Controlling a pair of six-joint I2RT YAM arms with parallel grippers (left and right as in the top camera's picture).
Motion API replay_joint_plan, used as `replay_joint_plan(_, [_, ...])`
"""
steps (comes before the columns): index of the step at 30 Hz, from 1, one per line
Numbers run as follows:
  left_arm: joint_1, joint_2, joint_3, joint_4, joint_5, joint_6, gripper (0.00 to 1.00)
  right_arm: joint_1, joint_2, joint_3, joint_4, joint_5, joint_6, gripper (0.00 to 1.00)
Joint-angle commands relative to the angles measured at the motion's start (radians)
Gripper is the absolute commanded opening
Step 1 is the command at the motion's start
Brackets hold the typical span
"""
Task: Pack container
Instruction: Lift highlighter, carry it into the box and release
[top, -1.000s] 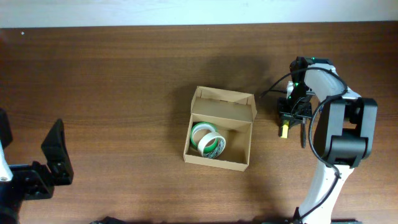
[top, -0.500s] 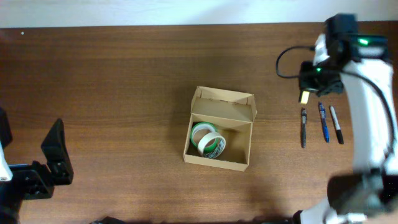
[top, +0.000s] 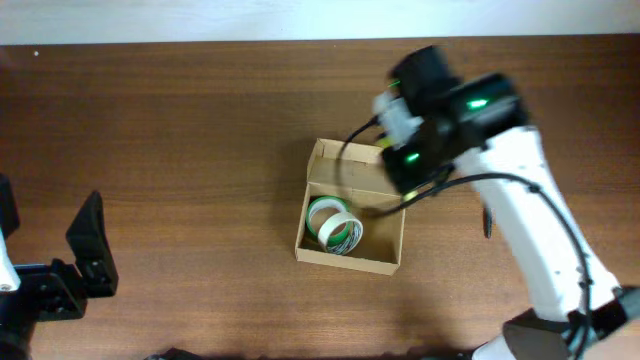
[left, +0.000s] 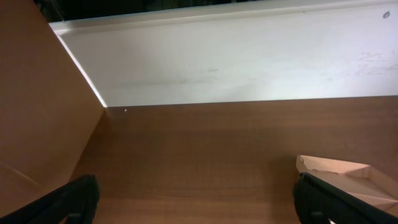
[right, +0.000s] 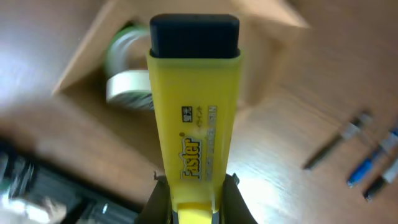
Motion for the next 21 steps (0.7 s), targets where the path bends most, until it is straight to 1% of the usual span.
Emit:
replay_joint_plan(1, [0.007, 0.007, -0.004, 0.003, -0.014, -0.009, 1.00, 0.077, 0.026, -0.012, -0.006, -0.059, -0.082, 0.04])
replay_joint_plan(4, [0.007, 0.007, -0.004, -0.001, -0.014, -0.009, 0.99, 0.117, 0.055, -0.043, 0.016, -0.068, -0.067, 0.04])
replay_joint_plan(7, [0.007, 0.007, -0.004, -0.005, -0.014, -0.009, 0.99, 0.133, 0.061, -0.118, 0.056, -0.068, -0.050, 0.04])
replay_joint_plan(18, [0.007, 0.007, -0.004, -0.004, -0.014, -0.010, 1.00, 0.132, 0.061, -0.523, 0.287, -0.072, -0.047, 0.04])
replay_joint_plan(21, [0.007, 0.007, -0.004, -0.004, -0.014, -0.009, 1.00, 0.132, 0.061, -0.597, 0.334, -0.079, -0.046, 0.04])
